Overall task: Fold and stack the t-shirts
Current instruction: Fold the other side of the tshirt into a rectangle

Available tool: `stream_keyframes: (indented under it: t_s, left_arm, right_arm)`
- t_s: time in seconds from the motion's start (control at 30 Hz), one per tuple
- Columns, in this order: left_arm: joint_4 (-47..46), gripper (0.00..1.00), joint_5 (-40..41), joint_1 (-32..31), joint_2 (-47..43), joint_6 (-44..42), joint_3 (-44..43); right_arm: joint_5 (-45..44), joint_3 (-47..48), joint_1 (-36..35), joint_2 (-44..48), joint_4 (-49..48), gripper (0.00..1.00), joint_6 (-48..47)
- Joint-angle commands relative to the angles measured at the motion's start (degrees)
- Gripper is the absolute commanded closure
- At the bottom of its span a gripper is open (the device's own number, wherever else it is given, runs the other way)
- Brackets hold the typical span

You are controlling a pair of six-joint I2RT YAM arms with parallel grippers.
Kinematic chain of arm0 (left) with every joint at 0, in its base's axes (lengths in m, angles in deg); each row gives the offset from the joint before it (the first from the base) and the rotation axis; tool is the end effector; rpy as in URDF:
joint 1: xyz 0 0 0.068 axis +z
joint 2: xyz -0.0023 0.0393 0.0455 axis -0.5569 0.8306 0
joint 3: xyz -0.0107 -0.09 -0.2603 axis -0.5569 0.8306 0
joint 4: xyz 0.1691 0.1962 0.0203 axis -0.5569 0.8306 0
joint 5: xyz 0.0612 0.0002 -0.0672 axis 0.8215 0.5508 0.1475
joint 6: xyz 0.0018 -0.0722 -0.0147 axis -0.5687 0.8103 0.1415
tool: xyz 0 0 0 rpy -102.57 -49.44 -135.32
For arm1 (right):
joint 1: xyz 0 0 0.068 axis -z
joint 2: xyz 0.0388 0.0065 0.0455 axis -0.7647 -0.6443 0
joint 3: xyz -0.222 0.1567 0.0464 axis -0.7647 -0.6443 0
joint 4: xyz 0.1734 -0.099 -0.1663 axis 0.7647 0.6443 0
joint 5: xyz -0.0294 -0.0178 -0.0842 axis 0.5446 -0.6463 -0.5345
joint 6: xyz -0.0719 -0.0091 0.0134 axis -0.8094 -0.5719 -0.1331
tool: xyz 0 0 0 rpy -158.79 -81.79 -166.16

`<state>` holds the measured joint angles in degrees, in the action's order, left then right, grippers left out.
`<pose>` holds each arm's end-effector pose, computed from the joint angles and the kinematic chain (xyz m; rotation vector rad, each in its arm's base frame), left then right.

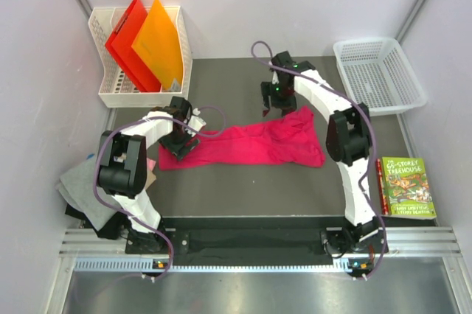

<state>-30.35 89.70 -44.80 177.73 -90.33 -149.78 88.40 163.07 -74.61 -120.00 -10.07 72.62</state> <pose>0.3199 -0.0533 0.1443 1.0602 2.7735 0.2530 0.4420 0.2123 0.1982 -0.1938 2.8220 0.3618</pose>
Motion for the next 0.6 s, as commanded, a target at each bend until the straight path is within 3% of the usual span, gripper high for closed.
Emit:
stream_keyframes:
  t_s: [0.0, 0.27, 0.57]
  left_arm:
    - [2.1, 0.22, 1.7, 0.9, 0.3, -0.6, 1.3]
    - [2.5, 0.22, 1.7, 0.9, 0.3, -0.6, 0.5]
    - [3.0, 0.22, 1.7, 0.9, -0.1, -0.4, 0.2]
  right_arm:
    - [-6.4, -3.2, 4.9, 15.5, -2.2, 0.3, 0.8]
    - [-8.3, -20.9, 11.0, 21.2, -6.1, 0.4, 0.5]
    - [-2.5, -19.3, 11.2, 14.6, -6.5, 0.59, 1.5]
